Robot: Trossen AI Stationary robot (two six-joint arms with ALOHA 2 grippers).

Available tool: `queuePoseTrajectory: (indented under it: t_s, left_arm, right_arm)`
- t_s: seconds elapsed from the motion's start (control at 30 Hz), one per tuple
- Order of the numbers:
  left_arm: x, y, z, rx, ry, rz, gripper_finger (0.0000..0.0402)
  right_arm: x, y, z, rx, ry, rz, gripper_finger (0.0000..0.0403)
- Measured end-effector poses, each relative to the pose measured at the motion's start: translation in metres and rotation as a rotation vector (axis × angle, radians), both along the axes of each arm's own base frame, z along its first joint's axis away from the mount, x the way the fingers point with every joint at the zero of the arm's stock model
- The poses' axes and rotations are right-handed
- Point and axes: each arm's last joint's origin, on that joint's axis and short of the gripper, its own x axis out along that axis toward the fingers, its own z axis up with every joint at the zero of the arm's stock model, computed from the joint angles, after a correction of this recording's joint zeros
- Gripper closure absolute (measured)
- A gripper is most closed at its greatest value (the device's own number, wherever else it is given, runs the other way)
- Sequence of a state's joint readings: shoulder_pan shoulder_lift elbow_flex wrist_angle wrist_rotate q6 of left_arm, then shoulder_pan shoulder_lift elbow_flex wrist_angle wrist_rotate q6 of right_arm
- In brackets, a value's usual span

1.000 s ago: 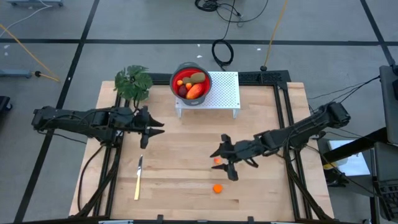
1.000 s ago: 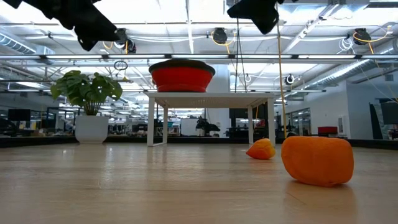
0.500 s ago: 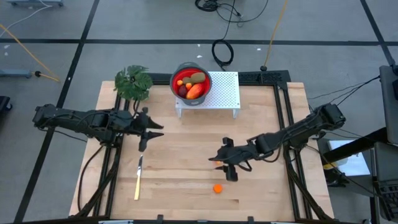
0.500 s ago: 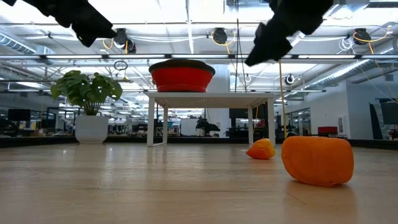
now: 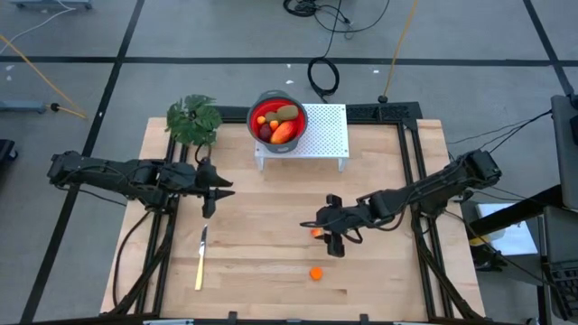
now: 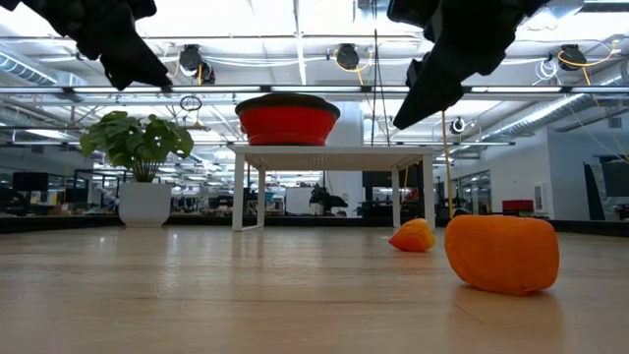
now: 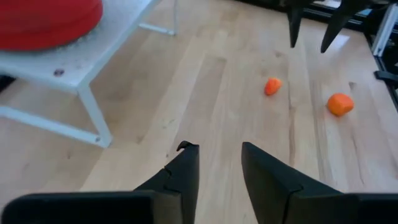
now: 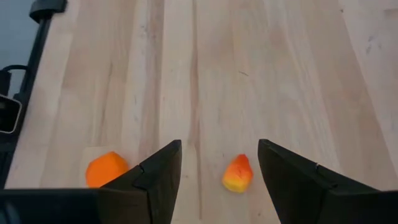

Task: Pick & Place Fruit
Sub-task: Put the pear into the red strainer bowl on the shelf

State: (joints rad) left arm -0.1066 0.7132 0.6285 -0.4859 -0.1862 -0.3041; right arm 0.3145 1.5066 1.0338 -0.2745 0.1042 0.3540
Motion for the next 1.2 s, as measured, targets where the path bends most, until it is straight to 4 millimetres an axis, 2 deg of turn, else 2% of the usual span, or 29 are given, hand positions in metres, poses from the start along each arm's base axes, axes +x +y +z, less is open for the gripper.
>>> queuePoseTrajectory:
  t_s: [0.3, 0.73, 0.83, 1.0, 1.2]
  left_arm:
    - [0.002, 0.0, 0.003, 0.086, -0.03, -0.054, 0.0393]
    - [0.003, -0.001, 0.002, 0.139, -0.059, -0.133, 0.0393]
    - [0.002, -0.001, -0.008, 0.114, -0.14, -0.173, 0.0399]
    - [-0.009, 0.003, -0.031, 0.063, -0.223, -0.129, 0.0393]
    - [-0.021, 0.003, -0.044, 0.02, -0.276, -0.132, 0.0399]
  right_arm:
    - [0.008, 0.0, -0.018, -0.031, 0.048, 0.012, 0.0177]
    - [0.02, -0.003, -0.054, -0.056, 0.161, -0.014, 0.0133]
    - [0.021, -0.002, -0.061, -0.06, 0.179, -0.02, 0.0129]
    - [0.023, -0.002, -0.07, -0.058, 0.206, -0.029, 0.0129]
    - [0.025, -0.001, -0.083, -0.064, 0.247, -0.043, 0.0129]
